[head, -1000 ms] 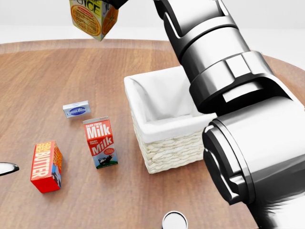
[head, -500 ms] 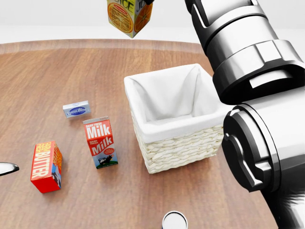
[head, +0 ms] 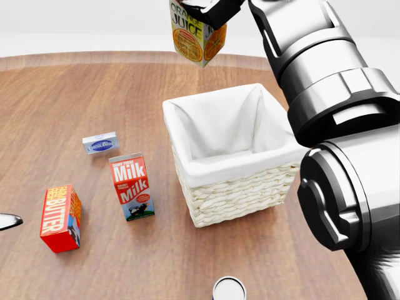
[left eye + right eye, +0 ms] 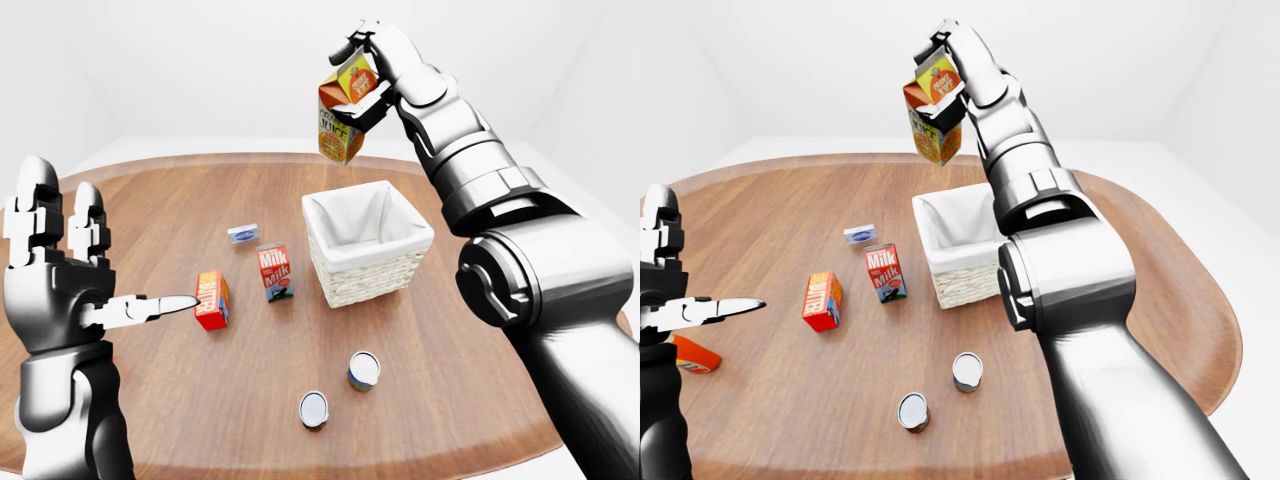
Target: Pick up the orange juice, and put it in the basket.
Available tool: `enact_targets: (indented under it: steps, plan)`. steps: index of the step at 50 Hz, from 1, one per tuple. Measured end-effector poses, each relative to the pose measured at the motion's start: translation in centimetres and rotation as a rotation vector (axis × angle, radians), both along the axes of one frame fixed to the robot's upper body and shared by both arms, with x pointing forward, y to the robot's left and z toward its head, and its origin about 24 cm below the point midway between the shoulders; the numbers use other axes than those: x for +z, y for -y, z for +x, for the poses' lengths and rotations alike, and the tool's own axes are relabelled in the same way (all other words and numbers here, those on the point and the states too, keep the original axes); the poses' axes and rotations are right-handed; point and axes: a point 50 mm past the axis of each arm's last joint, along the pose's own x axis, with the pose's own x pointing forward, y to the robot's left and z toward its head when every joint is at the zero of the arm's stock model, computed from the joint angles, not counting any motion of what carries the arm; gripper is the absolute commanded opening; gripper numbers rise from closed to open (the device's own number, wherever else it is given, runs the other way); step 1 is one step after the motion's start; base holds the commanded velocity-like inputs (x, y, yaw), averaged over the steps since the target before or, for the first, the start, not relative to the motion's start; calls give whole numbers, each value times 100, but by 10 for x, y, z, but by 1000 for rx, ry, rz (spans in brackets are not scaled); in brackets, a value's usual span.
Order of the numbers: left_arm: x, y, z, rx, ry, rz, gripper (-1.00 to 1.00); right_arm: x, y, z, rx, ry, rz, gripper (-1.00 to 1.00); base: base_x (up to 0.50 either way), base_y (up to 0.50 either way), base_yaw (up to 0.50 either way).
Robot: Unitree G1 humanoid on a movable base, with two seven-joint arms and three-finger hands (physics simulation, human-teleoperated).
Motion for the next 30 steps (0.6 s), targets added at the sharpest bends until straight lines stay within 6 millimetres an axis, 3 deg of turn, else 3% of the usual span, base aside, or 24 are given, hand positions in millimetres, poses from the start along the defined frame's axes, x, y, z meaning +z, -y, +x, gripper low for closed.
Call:
enact_targets:
  steps: [30]
  plan:
    - [-1,0,1,-1,-3,-2,100,-36,8,7,-70,-57,-94,-100,0,0,0]
